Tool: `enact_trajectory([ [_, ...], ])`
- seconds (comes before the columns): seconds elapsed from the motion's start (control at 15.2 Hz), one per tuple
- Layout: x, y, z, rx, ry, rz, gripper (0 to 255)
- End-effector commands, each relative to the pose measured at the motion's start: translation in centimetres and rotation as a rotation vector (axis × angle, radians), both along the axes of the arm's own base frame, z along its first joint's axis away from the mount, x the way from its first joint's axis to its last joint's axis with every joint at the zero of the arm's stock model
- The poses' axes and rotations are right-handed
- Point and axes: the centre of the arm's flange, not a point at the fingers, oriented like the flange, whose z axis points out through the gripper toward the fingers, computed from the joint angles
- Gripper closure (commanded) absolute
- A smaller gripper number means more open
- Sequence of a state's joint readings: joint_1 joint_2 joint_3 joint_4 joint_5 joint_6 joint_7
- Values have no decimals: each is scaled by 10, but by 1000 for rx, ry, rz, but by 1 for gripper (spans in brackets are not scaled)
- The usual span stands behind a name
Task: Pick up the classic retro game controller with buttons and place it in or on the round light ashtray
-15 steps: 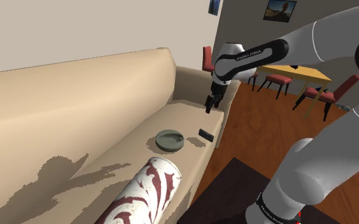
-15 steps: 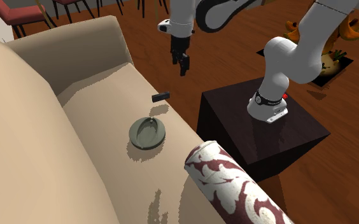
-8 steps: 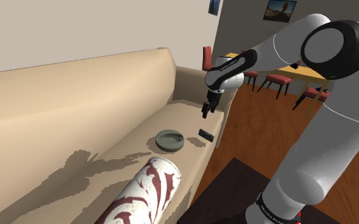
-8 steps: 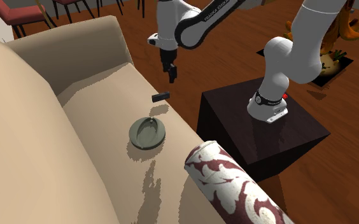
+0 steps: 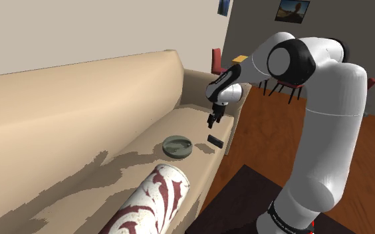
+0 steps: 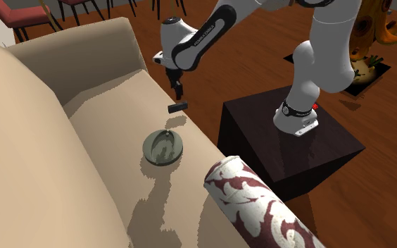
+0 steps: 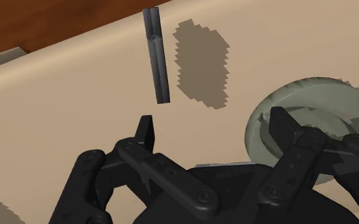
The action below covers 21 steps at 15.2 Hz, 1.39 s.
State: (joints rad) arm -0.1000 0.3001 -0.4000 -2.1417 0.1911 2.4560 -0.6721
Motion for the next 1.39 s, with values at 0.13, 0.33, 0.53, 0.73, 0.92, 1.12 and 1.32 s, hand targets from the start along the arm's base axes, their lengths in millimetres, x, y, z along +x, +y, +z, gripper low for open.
enact_trajectory([
  [0.13,23,-29,-41,-2,4,-1,0],
  [0.33,39,-49,-71,-4,7,-3,0],
  [0.53,42,-53,-86,-4,7,-3,0],
  [0.73,43,-53,-102,-4,7,-3,0],
  [0.92,43,-53,-116,-4,7,-3,0],
  [1.12,43,-53,-116,-4,7,-3,0],
  [1.32,43,-53,-116,-4,7,-3,0],
])
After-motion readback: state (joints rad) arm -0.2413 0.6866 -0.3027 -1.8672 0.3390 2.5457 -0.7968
